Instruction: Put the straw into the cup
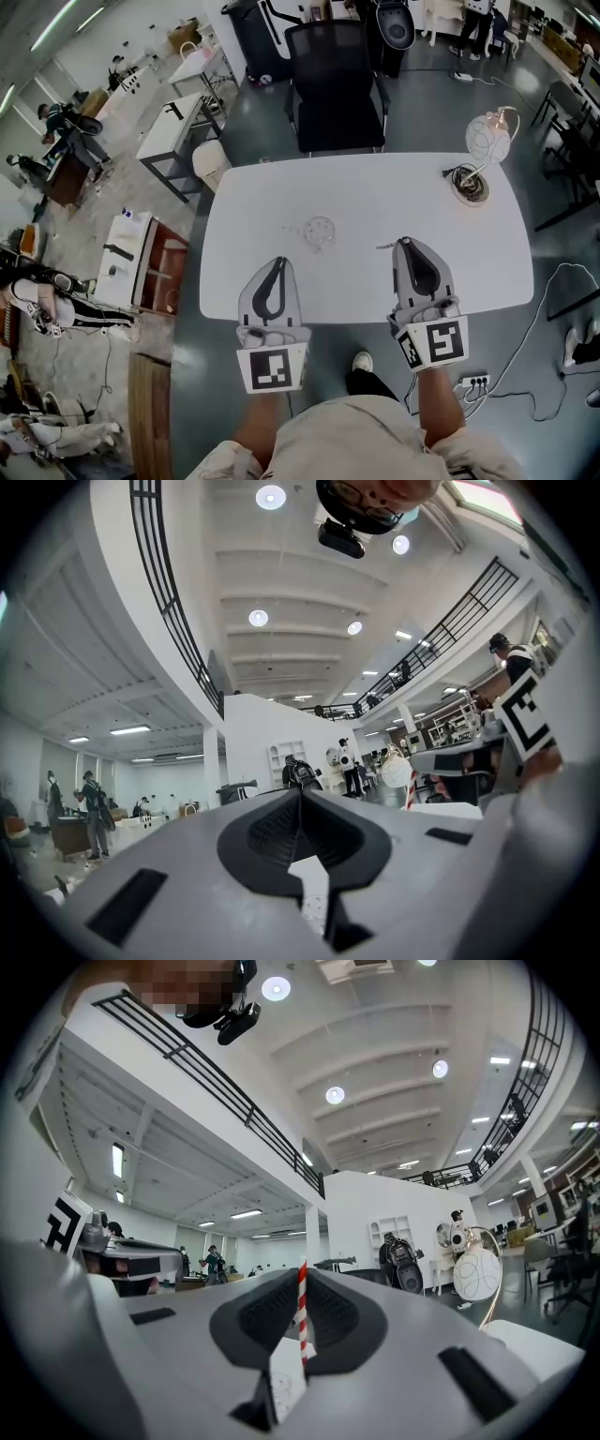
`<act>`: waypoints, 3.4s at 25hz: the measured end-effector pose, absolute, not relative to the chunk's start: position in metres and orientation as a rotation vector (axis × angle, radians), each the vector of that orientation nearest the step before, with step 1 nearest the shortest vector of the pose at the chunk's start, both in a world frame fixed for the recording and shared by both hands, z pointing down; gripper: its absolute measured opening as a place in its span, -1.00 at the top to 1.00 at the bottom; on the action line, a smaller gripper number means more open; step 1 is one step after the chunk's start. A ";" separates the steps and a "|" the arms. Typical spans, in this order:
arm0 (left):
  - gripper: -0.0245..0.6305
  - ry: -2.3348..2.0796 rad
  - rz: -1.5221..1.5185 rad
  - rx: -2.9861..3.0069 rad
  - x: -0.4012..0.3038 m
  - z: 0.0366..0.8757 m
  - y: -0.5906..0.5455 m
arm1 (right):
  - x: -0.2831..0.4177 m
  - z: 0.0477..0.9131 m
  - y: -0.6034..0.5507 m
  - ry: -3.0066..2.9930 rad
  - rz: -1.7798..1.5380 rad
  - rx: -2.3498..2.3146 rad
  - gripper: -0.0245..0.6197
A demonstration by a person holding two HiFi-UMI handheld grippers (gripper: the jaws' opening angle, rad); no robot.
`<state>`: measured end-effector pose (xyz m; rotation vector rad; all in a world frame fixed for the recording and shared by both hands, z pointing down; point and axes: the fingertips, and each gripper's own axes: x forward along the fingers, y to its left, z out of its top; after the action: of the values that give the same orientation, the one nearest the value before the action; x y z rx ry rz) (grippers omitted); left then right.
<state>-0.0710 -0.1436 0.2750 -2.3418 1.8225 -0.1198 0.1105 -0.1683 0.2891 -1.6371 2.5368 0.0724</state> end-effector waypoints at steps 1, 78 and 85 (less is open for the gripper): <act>0.90 1.826 -0.121 -2.339 -0.067 0.275 -0.151 | 0.114 0.289 -0.177 2.540 0.073 -1.629 0.85; 0.90 2.099 -0.337 -2.619 -0.203 0.504 -0.374 | -0.011 0.556 -0.420 2.599 -0.869 -1.695 0.76; 0.90 2.084 -0.354 -2.626 -0.200 0.506 -0.375 | -0.008 0.559 -0.417 2.596 -0.864 -1.682 0.73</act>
<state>-0.1997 -0.3746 0.5060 -2.6259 2.0836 -0.3537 -0.0084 -0.4171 0.5586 -1.6823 2.5963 -0.8636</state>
